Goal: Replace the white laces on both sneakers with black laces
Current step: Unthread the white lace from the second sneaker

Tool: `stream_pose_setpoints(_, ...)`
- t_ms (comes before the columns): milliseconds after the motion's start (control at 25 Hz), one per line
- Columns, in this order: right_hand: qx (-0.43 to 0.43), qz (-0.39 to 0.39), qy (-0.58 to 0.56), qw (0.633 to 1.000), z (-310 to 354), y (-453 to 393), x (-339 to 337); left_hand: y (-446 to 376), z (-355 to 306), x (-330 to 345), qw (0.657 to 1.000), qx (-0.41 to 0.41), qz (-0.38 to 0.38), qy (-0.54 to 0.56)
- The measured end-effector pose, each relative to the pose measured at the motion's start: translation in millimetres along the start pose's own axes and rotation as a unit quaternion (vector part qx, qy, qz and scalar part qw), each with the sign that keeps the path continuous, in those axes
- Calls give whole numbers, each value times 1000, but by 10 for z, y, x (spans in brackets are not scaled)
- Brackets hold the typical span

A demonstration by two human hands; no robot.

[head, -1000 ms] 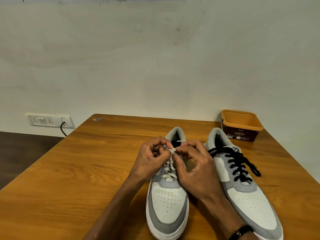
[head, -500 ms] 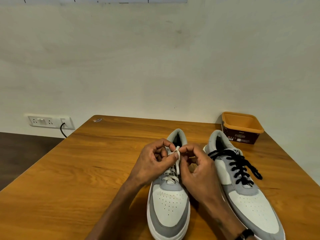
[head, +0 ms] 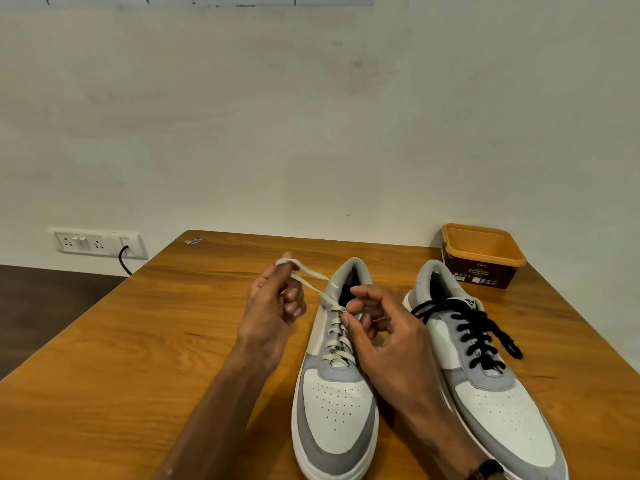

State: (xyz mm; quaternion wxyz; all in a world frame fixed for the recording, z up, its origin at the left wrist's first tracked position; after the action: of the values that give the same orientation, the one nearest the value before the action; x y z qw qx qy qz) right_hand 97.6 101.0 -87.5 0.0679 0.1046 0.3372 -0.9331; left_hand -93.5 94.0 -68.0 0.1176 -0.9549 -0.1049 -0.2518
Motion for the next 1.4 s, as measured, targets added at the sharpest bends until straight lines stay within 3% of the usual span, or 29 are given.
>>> stream_pose_setpoints(80,-11,-6,7,1000,-1,5,20,-44,-33,-68,999,17,-42,-10)
stream_pose_setpoints(120,-12,-10,9,1000,-8,8,22,-53,-29,-71,994,40,-53,-84)
stream_pose_setpoints(200,-5,-21,12,1000,-27,14,17,-27,36,-16,954,95,-41,-281)
stream_pose_setpoints(280,-5,-34,28,999,-29,22,10,12,131,82,906,114,-9,-409)
stream_pose_setpoints(400,-12,-51,39,998,-17,23,16,23,206,112,873,127,10,-470)
stream_pose_setpoints(520,-13,-58,41,997,-23,18,1,29,188,79,799,212,64,-560)
stream_pose_setpoints(600,-8,-53,40,998,-23,20,-8,33,194,85,776,237,71,-580)
stream_pose_setpoints(880,-30,-58,101,993,-21,-7,-16,90,185,182,778,280,20,-562)
stream_pose_setpoints(1080,-17,-39,106,993,-5,-2,-7,125,146,191,829,255,-32,-497)
stream_pose_setpoints(1280,-35,-22,102,994,34,-13,-7,37,50,30,951,115,-165,-235)
stream_pose_setpoints(1400,-45,-6,7,999,75,2,-11,-54,60,-245,951,30,-293,-93)
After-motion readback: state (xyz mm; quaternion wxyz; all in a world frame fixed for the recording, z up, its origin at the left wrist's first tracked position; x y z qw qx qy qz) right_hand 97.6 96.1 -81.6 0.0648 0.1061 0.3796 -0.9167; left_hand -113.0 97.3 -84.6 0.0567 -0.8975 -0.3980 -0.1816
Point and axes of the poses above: each hand's wrist, its own y-axis away from the middle knuckle, its own x-axis out of the palm, z = x × y, the point moved 2 cm from there along -y, towards the middle knuckle, and after that the axes turned 5 degrees about -y, right-handed, at the moved point
